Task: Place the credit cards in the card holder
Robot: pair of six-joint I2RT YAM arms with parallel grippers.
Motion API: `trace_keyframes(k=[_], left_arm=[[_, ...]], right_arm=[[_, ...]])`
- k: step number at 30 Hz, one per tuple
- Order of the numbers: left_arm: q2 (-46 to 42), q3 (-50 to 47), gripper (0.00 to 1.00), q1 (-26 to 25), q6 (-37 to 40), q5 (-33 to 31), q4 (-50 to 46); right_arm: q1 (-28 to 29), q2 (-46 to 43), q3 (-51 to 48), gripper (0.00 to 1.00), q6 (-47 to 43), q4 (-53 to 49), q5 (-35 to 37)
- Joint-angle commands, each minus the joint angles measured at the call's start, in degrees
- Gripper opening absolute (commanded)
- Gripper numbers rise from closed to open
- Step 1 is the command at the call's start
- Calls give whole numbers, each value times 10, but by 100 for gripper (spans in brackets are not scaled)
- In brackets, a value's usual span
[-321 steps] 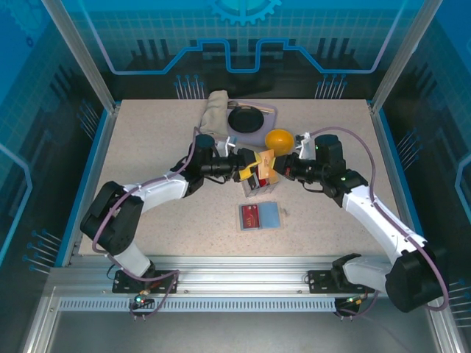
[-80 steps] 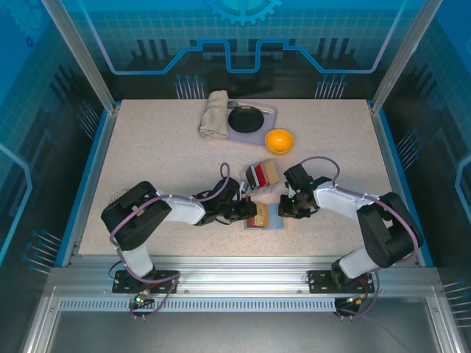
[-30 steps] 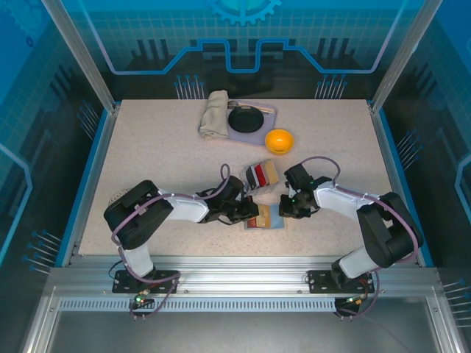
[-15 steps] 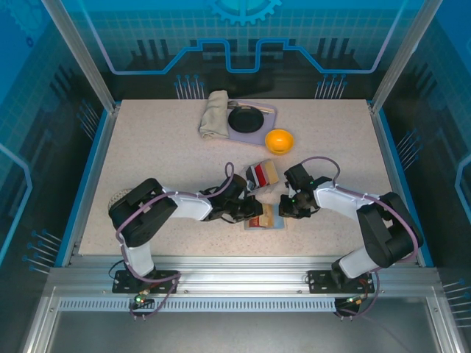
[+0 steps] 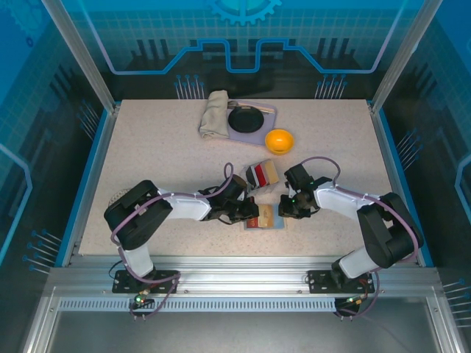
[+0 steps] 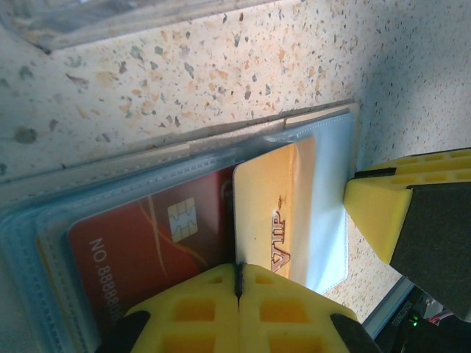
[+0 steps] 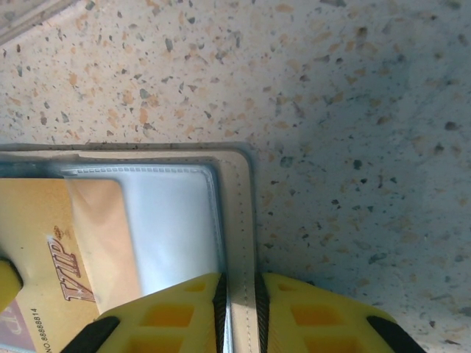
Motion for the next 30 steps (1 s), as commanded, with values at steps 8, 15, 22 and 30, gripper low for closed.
trace_keyframes(k=[8,15,22,30], left_arm=[[35,47,2,-25,-4,-15,-67],[45,73,4,-35,-6,-28,-92],[63,92,5,-42,-5,-18,-96],[76,99,12,-43,0,3,-93]], right_arm=[[-2,3,-25,21,15,10,-16],[-2,-2,-35,21,27,18,-20],[-2,-10,-37,21,32,20,-20],[-2,-28,-33,24,32,18,-10]])
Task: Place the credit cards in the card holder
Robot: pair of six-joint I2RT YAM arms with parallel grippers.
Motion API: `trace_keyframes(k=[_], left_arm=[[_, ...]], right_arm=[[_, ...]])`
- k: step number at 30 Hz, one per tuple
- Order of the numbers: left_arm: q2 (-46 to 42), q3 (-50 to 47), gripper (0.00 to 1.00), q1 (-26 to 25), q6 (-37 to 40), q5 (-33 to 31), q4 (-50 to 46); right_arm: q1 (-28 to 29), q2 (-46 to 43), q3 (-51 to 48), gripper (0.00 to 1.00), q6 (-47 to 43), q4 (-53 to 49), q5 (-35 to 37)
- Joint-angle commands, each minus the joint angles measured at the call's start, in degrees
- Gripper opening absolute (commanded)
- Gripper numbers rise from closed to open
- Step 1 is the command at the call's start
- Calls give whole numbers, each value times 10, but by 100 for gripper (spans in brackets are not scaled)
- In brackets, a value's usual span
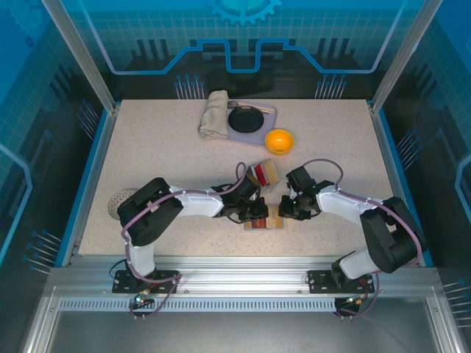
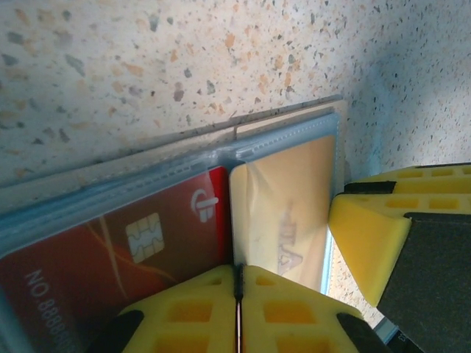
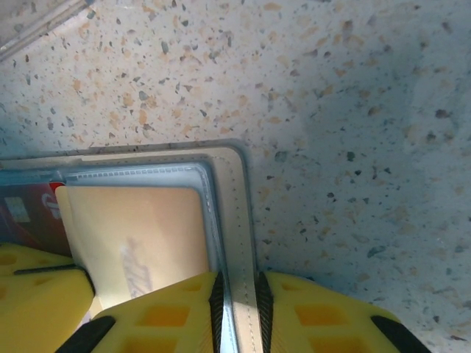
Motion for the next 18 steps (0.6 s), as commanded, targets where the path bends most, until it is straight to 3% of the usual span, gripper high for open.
trace_keyframes(k=[1,11,18], left_arm=[[19,7,14,-10,7,20,-25],[-61,-54,29,-5,14,-82,-92],[-77,-68,30,14,25,-75,-91]], right_arm=[[-2,-3,-6,24,5,-14,-7],[-5,16,-6,23,-2,-37,32],[-5,12,3,23,-10,-35,19]])
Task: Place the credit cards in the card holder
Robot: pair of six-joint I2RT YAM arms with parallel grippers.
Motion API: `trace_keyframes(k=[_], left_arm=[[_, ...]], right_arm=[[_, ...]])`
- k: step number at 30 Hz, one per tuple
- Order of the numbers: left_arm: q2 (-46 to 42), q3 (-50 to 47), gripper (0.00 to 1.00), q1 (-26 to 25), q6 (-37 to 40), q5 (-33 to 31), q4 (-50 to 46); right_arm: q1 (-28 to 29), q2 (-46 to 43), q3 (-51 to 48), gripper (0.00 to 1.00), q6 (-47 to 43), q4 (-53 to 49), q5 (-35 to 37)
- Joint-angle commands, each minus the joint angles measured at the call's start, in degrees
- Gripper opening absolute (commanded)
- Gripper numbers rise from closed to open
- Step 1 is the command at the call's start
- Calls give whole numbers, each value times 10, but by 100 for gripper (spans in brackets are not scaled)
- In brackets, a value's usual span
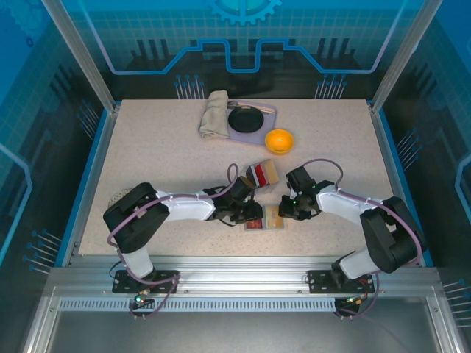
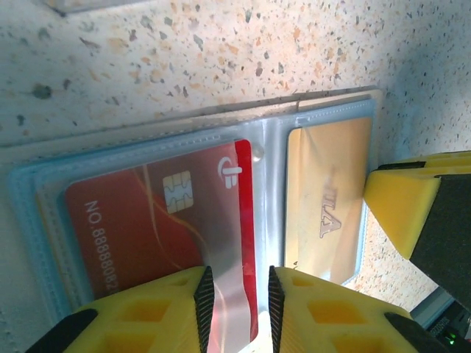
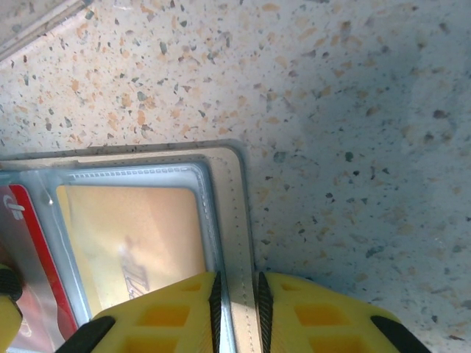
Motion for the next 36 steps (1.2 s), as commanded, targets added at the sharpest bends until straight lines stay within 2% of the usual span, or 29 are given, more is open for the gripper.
trace_keyframes(k=[1,6,10,14,19,24,28,32,36], left_arm=[[-13,-17,30,10,24,-18,-49],[-52,-12,33,10,44,-4,-38],[-100,-9,39,17,50,-29,-55],[-144,-26,44,56,39,-52,-75],[-150,-32,48,138,25,-19,-85],[-116,-6,48,189,16,26,-82],[-93,3,47,208,-1,39,-76],[-80,5,48,219,-8,45,-72],[-68,4,48,226,-12,59,-63]], right_arm=[[-6,8,6,23,-11,-34,8],[-5,-40,36,28,-16,-52,1],[-7,-68,81,30,-31,-86,13],[-7,-67,142,31,-65,-99,8],[2,5,238,31,-110,-127,26],[50,109,357,27,-144,-184,91],[88,180,430,25,-151,-209,120],[118,243,496,25,-140,-251,187],[135,282,532,23,-139,-274,213]])
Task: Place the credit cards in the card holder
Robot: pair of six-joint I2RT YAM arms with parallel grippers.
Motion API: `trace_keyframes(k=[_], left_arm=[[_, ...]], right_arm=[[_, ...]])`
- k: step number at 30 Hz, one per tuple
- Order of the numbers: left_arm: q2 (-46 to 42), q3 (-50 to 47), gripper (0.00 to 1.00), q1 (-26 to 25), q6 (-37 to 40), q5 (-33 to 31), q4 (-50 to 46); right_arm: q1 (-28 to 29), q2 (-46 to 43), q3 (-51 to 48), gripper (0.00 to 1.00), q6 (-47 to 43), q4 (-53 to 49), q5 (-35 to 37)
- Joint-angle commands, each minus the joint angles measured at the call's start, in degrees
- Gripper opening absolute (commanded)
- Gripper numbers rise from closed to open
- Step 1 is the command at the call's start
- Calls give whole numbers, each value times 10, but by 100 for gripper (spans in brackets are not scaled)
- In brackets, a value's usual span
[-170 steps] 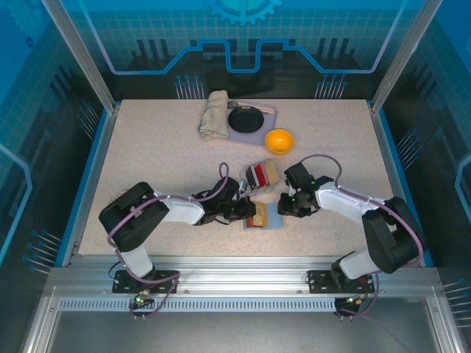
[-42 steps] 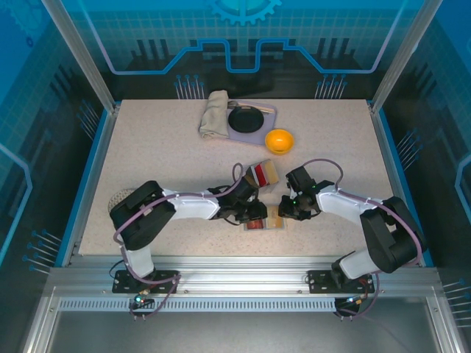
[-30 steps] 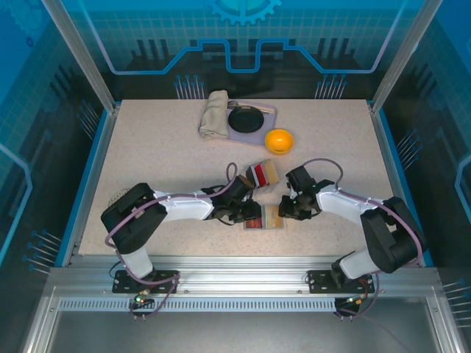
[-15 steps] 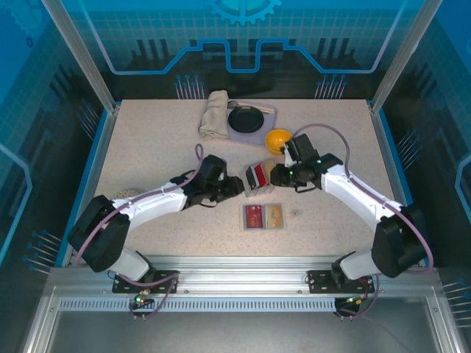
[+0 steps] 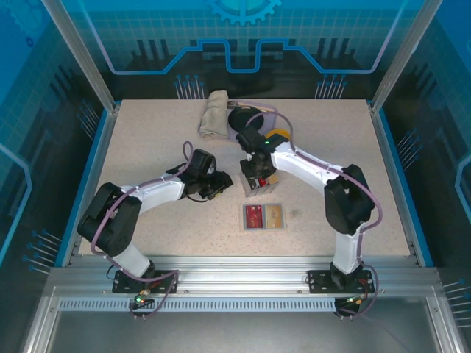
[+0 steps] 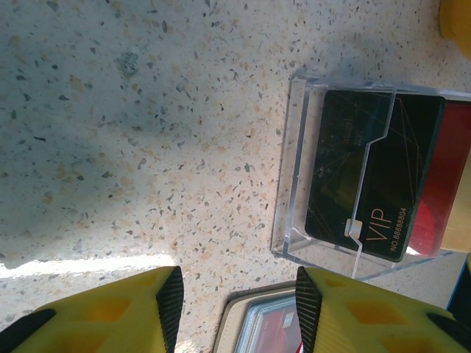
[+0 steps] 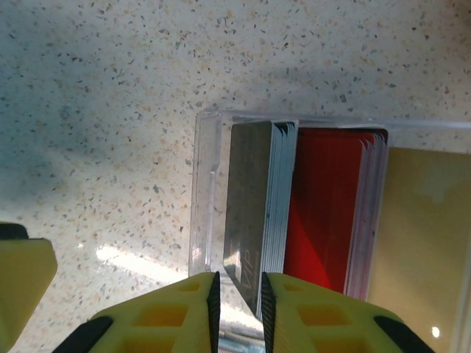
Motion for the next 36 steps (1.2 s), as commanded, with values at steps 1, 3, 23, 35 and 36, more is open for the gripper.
trace_keyframes(k=[1,3,23,35,36], left_arm=[[12,16,47,8,-9,24,3],[16,17,48,11,-10,28,4],[5,-2,47,22,-13,37,14],[3,-6,47,22,-18,37,19],[2,-8,48,22,-18,37,20]], right_arm=[[11,28,34,23,-3,-55,49],[15,41,44,23,-4,-62,57],[80,151,123,34,-2,-127,283],[83,109,105,27,-7,-119,316],[83,109,105,26,-8,-119,313]])
